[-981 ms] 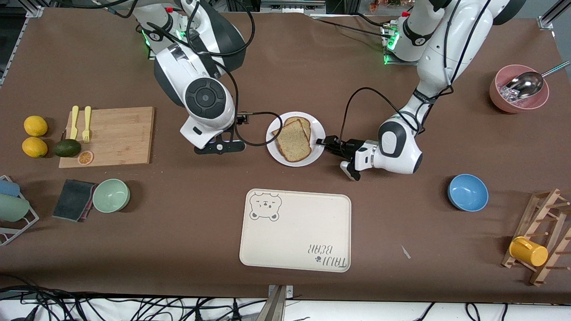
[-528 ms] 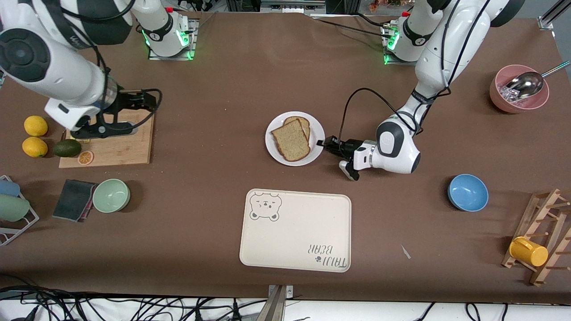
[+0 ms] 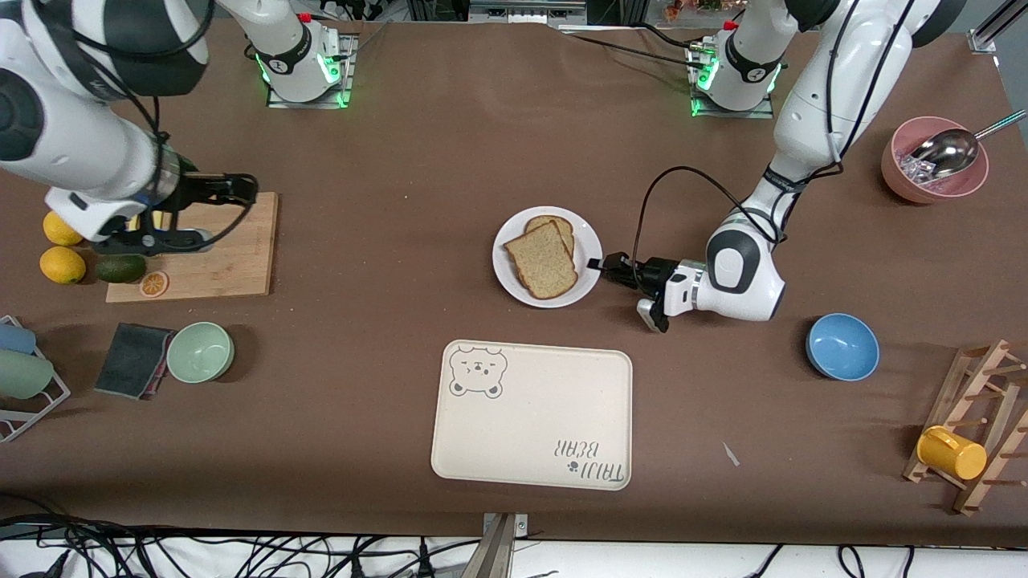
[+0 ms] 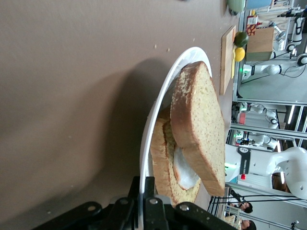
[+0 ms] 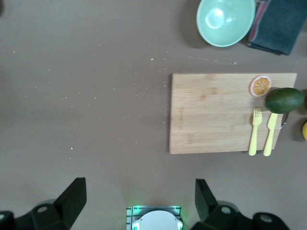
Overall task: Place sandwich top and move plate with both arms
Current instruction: 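Slide the plate with the left gripper onto the white bear tray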
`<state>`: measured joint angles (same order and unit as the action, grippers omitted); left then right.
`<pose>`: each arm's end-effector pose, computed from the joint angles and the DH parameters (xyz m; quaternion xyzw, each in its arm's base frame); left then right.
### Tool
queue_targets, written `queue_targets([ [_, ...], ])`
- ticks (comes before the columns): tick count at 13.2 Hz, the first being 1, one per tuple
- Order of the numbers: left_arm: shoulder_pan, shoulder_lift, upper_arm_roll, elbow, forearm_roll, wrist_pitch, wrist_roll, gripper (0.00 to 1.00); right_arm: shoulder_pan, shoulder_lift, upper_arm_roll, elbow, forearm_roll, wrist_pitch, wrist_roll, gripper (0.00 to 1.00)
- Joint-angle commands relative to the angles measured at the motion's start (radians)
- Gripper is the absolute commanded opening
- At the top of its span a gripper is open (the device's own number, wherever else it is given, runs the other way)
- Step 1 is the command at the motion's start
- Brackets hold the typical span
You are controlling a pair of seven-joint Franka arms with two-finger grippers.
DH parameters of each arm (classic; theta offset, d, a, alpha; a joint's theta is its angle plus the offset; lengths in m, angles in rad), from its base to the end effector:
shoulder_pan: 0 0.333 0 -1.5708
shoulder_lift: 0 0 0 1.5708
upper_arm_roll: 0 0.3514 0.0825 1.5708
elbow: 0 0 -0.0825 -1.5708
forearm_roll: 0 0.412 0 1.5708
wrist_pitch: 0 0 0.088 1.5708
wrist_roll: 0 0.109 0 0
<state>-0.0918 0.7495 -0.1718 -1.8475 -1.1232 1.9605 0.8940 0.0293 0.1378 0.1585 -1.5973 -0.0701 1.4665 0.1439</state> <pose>0.5907 -0.2195 0.1174 0.8360 -0.1323 -0.1157 0.5199 0.5975 0.0993 0.5564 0.9905 0.0235 -0.1272 0.0458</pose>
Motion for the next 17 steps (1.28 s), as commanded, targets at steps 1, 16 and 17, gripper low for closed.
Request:
queue_targets([
  [1,0.001,-0.033,-0.005,0.031,-0.053,-0.025,0.01,0.0,-0.061,-0.041,0.006,0.011,0.012,0.009,-0.047,1.0],
  [16,-0.089,0.289,0.006,0.638,-0.082,0.34,-0.426,0.0,-0.115,-0.103,-0.05,0.003,0.062,0.017,-0.124,1.0],
  [17,-0.089,0.312,0.006,0.66,-0.084,0.343,-0.44,0.0,-0.115,-0.101,-0.05,0.003,0.081,0.017,-0.118,1.0],
])
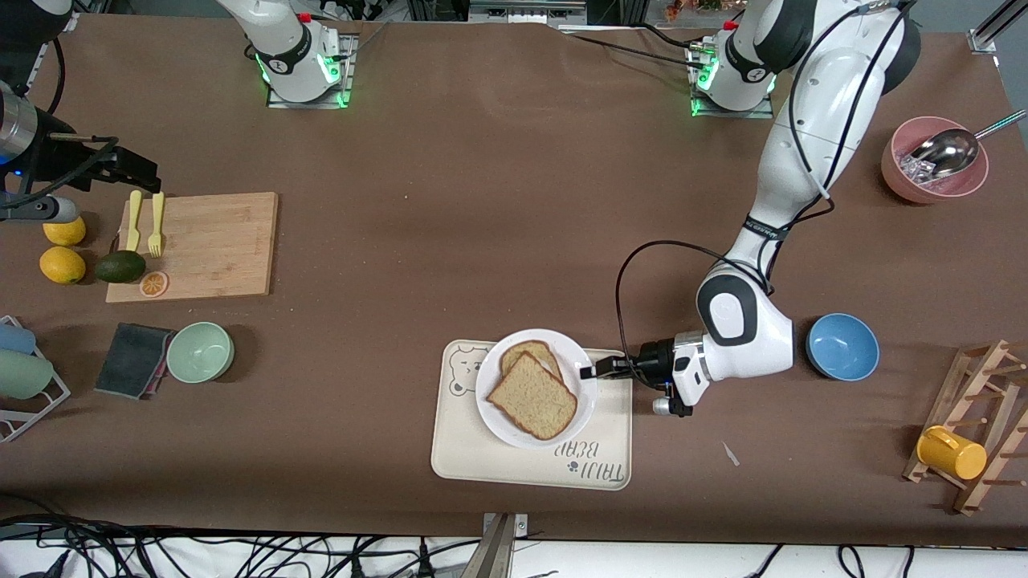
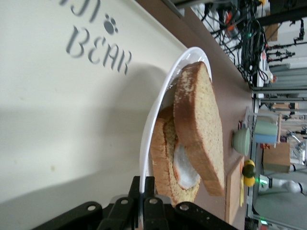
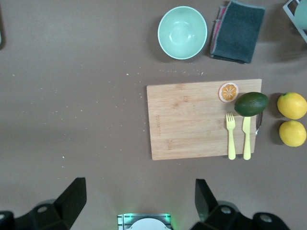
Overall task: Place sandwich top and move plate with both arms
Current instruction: 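Slide the plate with the left gripper onto the white bear tray, then open the left gripper and draw it back from the plate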
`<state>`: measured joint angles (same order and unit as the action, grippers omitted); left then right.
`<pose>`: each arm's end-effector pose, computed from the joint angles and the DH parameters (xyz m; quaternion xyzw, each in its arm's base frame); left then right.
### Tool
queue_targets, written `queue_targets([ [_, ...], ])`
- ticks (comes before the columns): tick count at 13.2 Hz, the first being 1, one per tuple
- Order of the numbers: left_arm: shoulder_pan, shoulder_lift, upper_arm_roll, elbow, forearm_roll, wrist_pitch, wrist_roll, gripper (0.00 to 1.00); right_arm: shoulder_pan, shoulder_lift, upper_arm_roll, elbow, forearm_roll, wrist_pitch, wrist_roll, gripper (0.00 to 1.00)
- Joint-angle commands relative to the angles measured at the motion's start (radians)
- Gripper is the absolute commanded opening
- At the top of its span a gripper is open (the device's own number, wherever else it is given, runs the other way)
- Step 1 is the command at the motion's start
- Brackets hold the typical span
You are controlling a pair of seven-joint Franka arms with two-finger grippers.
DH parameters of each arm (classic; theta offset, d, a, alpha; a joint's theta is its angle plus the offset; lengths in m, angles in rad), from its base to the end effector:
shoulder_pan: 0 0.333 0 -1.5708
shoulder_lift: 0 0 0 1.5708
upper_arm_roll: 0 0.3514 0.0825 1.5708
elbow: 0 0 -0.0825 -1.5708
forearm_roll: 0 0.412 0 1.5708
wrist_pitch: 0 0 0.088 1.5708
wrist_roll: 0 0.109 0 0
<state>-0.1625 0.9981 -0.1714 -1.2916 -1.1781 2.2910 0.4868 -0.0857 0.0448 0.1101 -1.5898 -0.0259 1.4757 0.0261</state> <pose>0.7652 -0.2496 0.1575 0.8768 0.0492 0.0323 0.4772 0.5841 0.0098 0.6150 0.9968 -0.0009 -0.0789 0.0125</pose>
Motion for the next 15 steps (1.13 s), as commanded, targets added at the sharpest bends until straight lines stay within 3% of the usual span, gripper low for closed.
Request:
queue_targets([
  [1,-0.02,0.083,0.006,0.116,-0.029,0.019,-0.033,0.0,0.0,-0.008,-0.001,-0.004,0.04,0.008,-0.002,1.0],
  [4,-0.02,0.102,0.006,0.115,-0.029,0.024,-0.036,0.0,0.003,-0.008,-0.001,0.004,0.04,0.008,-0.002,1.0],
  [5,-0.02,0.102,0.006,0.11,-0.029,0.024,-0.036,0.25,0.003,-0.008,-0.001,0.004,0.034,0.009,0.0,1.0],
  [6,-0.014,0.102,0.006,0.106,-0.028,0.022,-0.024,0.99,0.003,-0.006,-0.001,0.004,0.035,0.009,0.0,1.0],
  [9,0.011,0.076,0.012,0.103,0.014,0.013,-0.027,1.0,0.004,0.001,-0.001,0.007,0.029,0.017,-0.002,1.0],
  [15,0.063,-0.032,0.018,0.1,0.269,-0.083,-0.037,1.0,0.006,0.001,0.0,0.007,0.029,0.029,-0.002,1.0],
])
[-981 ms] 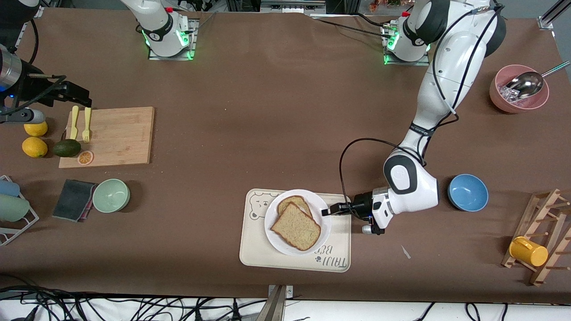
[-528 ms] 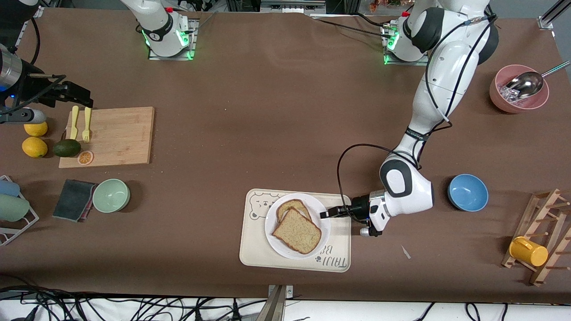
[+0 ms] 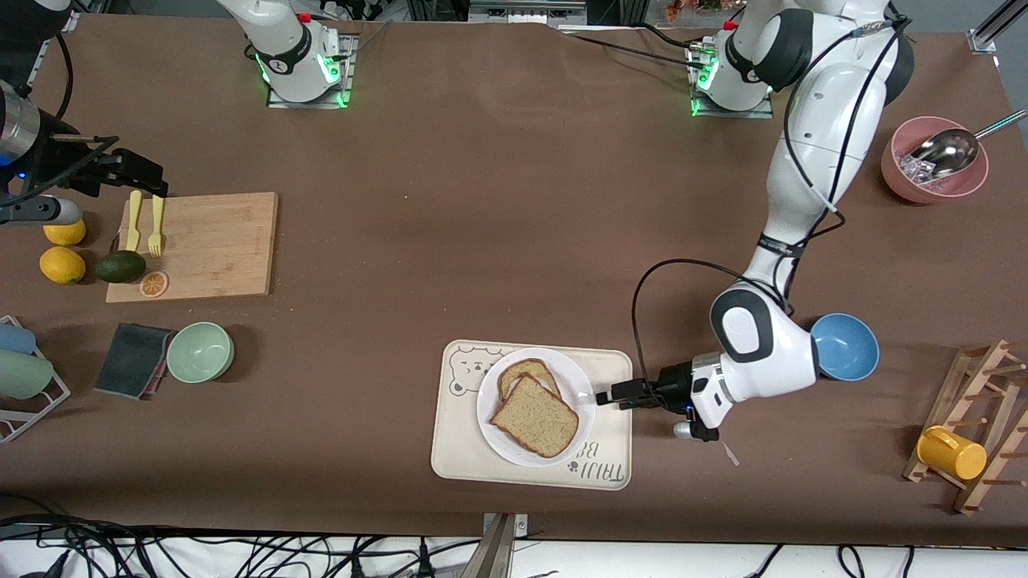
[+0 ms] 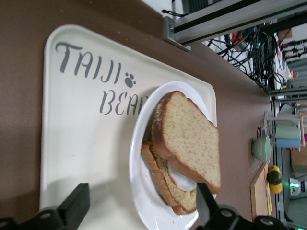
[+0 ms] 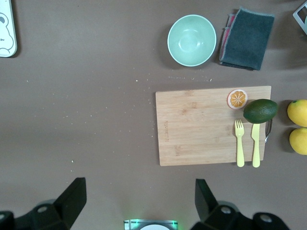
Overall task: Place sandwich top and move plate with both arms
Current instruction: 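Open the left gripper and draw it back from the plate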
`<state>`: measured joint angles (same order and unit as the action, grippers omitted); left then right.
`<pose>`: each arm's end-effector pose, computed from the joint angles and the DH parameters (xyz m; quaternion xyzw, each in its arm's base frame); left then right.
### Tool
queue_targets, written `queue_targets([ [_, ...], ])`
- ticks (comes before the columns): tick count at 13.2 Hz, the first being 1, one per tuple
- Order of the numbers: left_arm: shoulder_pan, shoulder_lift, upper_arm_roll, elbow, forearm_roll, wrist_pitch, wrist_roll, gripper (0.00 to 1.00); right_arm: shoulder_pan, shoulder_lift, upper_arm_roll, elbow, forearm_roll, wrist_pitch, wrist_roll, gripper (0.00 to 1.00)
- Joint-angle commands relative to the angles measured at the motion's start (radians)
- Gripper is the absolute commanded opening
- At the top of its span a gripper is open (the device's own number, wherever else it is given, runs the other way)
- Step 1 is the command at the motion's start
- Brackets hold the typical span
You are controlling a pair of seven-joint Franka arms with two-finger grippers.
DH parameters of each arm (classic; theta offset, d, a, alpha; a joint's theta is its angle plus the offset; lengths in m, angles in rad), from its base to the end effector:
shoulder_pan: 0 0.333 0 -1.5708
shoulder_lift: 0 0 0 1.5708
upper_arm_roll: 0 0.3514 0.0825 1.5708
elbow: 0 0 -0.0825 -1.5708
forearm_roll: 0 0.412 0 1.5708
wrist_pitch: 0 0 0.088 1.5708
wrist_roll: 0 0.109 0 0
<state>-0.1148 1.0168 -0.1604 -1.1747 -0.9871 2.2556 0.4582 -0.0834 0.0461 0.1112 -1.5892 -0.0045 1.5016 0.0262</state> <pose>0.8034 -0.2071 0.1920 0.8998 -0.0027 0.0673 0.4311 0.5875 0.0143 0.6164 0.9978 0.0009 -0.0666 0.0015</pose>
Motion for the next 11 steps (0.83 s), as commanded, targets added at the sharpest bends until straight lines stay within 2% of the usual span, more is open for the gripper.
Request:
queue_targets([
  [1,0.018,-0.064,0.009,-0.017,0.143,-0.066,-0.009,1.0,0.004,0.0,0.002,0.006,0.006,0.003,-0.002,1.0],
  [5,0.04,-0.154,0.01,-0.016,0.388,-0.207,-0.078,1.0,0.004,0.0,0.005,0.008,0.006,0.003,-0.002,1.0],
  [7,0.037,-0.208,0.035,-0.011,0.54,-0.295,-0.133,1.0,0.002,0.0,0.005,0.006,0.008,0.003,-0.002,1.0],
  [11,0.024,-0.363,0.035,-0.016,0.835,-0.482,-0.217,1.0,0.002,0.0,0.005,0.006,0.006,0.003,-0.002,1.0],
])
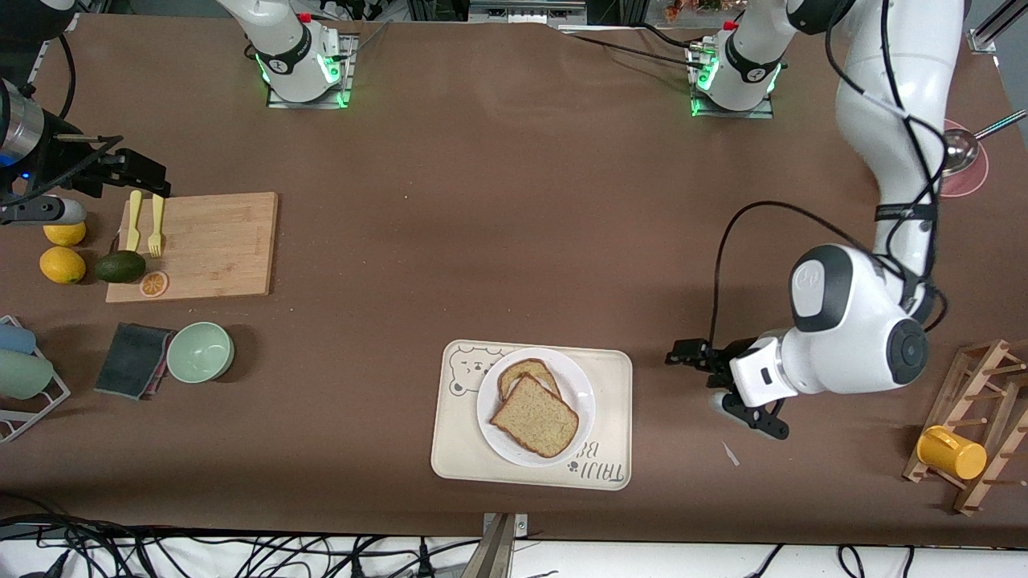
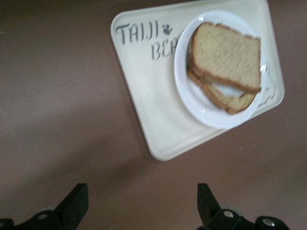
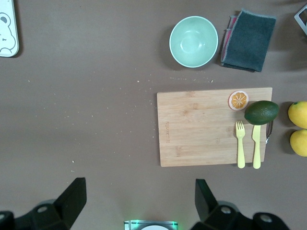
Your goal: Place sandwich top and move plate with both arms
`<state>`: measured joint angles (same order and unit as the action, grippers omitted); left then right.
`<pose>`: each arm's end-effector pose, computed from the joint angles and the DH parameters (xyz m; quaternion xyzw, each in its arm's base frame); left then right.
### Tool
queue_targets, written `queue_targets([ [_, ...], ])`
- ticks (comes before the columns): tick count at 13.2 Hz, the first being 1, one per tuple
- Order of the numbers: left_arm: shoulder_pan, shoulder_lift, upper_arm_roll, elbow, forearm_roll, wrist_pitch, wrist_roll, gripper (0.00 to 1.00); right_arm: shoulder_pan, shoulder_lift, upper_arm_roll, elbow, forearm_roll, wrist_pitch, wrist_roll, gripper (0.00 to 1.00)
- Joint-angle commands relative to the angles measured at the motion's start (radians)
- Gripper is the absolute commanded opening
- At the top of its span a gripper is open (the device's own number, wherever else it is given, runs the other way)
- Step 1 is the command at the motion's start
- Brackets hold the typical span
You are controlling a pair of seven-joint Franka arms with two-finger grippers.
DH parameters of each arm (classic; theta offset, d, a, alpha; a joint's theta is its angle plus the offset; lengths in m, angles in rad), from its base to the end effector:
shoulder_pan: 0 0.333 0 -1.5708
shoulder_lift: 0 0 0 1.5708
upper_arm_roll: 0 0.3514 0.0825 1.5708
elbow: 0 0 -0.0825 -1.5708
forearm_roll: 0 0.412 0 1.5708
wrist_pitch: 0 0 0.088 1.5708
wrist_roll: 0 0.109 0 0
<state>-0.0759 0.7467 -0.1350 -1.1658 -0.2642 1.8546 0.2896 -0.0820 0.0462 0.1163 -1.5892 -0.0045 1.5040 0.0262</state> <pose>0.7821 -0.1565 0.3686 0.9667 -0.1888 -0.0185 0.1720 0.5877 0.0181 0.6165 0.9978 0.0042 -0.0655 0.0015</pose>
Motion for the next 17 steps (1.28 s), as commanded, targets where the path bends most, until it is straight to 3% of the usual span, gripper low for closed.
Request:
queue_targets([
  [1,-0.022,-0.14,0.005,-0.026,0.184,-0.142,-0.087,1.0,0.001,0.0,0.0,0.008,0.005,0.001,-0.002,1.0],
  [3,-0.03,-0.229,-0.008,-0.026,0.272,-0.262,-0.165,1.0,0.001,0.0,0.0,0.006,0.006,-0.001,-0.002,1.0],
  [5,-0.035,-0.306,-0.006,-0.025,0.276,-0.343,-0.22,1.0,0.001,0.0,-0.001,0.006,0.006,-0.001,-0.002,1.0],
  [9,-0.033,-0.492,0.02,-0.115,0.279,-0.341,-0.218,1.0,0.001,0.0,0.0,0.006,0.005,-0.001,-0.002,1.0],
  [13,-0.03,-0.676,0.084,-0.335,0.273,-0.27,-0.219,1.0,0.001,0.0,0.0,0.006,0.005,-0.001,-0.002,1.0],
  [17,-0.021,-0.793,0.09,-0.546,0.281,-0.131,-0.225,1.0,0.001,0.0,0.0,0.006,0.005,-0.001,-0.002,1.0],
])
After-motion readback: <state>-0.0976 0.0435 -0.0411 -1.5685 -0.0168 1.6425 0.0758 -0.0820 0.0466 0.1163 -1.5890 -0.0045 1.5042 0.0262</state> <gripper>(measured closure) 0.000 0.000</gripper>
